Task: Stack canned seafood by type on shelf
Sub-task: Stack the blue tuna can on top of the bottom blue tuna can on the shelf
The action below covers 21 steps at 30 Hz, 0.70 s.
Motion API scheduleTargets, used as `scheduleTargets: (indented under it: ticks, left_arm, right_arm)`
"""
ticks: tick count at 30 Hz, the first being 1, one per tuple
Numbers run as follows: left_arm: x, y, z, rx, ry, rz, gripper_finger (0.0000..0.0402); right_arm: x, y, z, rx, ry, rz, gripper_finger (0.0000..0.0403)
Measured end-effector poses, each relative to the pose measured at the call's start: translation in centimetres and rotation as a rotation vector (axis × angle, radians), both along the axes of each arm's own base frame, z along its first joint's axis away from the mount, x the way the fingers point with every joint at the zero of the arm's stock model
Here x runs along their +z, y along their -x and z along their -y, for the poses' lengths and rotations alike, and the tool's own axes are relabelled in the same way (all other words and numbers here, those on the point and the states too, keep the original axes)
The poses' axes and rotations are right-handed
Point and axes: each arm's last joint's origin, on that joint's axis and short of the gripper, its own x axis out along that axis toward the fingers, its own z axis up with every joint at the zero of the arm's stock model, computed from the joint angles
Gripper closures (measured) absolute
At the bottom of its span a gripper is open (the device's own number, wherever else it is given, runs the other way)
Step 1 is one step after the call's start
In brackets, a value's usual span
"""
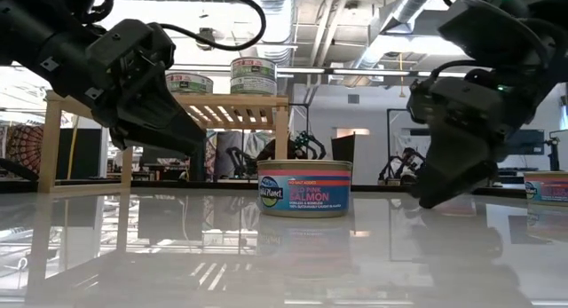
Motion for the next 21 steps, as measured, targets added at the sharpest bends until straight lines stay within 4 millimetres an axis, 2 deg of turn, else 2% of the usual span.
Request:
scheduleTargets:
  ticks: [4, 12, 17, 21]
  left_arm:
    - [0.01, 0.00, -0.02, 0.014, 0.011, 0.006, 0.0219]
    - [0.01, 0.00, -0.04, 0.027, 0.030, 0.012, 0.0219]
    - [0.01, -0.05, -0.18, 0.090, 0.146, 0.044, 0.0219]
    - [0.00, -0.33, -0.90, 0.148, 0.205, 0.064, 0.0219]
  right_arm:
    - [0.04, -0.05, 0.01, -0.007, 0.008, 0.010, 0.0144]
    - [0.00, 0.01, 0.04, -0.026, -0.004, 0.005, 0.0143]
    - [0.02, -0.01, 0.02, -0.095, -0.061, 0.021, 0.0143]
    - [0.35, -0.44, -0.10, -0.153, -0.140, 0.099, 0.0142]
